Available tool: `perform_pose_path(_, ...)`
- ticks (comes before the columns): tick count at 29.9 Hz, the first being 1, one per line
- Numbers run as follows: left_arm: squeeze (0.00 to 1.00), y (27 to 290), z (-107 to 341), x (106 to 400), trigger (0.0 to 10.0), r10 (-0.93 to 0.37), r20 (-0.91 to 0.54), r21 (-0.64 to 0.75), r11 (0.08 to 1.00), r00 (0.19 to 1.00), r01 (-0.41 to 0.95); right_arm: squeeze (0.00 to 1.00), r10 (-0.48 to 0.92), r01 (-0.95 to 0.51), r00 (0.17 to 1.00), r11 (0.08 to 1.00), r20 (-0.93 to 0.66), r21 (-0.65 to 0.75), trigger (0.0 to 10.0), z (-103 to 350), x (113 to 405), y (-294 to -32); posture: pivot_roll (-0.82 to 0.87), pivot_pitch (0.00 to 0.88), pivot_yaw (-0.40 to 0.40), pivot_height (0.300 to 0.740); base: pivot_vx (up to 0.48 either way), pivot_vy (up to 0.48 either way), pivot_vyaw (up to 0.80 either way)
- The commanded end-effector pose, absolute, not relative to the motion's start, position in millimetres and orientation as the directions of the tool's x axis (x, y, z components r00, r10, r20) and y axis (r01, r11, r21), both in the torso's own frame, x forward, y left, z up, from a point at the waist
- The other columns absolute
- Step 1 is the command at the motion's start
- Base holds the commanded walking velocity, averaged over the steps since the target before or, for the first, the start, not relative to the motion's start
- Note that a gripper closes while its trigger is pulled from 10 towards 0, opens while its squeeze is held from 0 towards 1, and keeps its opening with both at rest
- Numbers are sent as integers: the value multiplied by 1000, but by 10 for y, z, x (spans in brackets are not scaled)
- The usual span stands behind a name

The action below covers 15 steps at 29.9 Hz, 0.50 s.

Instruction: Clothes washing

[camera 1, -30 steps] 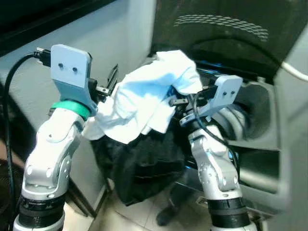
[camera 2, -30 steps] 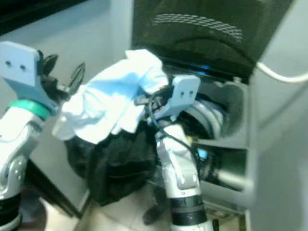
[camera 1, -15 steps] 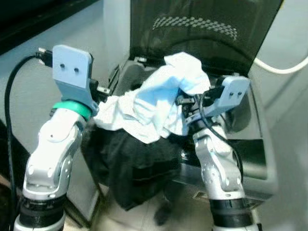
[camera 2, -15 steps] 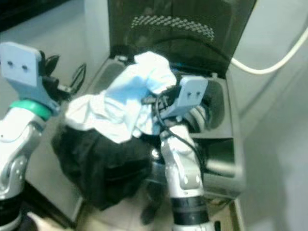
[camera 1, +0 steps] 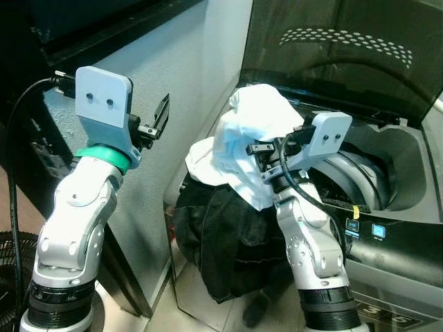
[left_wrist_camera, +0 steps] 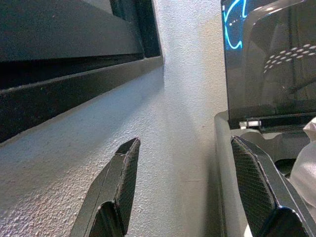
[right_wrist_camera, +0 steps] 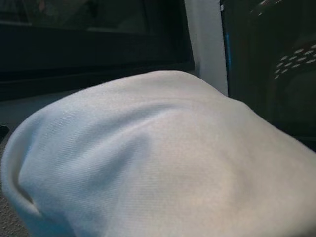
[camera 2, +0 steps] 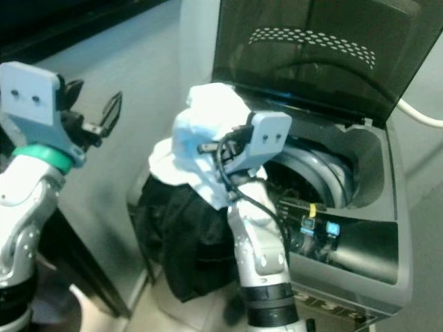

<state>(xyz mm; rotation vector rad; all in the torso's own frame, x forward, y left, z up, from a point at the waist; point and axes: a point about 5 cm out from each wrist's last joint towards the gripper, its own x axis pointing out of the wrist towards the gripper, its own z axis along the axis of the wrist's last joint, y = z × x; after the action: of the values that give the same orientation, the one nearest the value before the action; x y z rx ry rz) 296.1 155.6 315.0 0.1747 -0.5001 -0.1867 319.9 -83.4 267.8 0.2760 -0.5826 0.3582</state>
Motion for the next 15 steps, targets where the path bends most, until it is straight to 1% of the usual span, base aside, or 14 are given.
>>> perform_pose_path(1, 0, 1543, 3107, 2963, 10000, -229, 444, 216, 966, 866, 144, 0, 242, -392, 778, 908, 581, 148, 10000, 2667, 3190, -851, 83, 76, 35, 740, 0, 0, 0)
perform_pose_path(5, 0, 1547, 3104, 2968, 10000, -227, 443, 214, 966, 868, 144, 0, 235, -384, 782, 911, 577, 149, 10000, 2660, 3197, -857, 83, 76, 35, 740, 0, 0, 0)
perform_pose_path(8, 0, 1551, 3100, 2969, 10000, -226, 442, 214, 966, 868, 143, 0, 212, -359, 796, 919, 568, 161, 10000, 2656, 3226, -895, 83, 77, 35, 740, 0, 0, -800)
perform_pose_path(15, 0, 1549, 3102, 2968, 10000, -226, 443, 213, 967, 868, 143, 0, 203, -354, 794, 921, 573, 164, 10000, 2679, 3233, -920, 82, 77, 34, 740, 0, 0, -800)
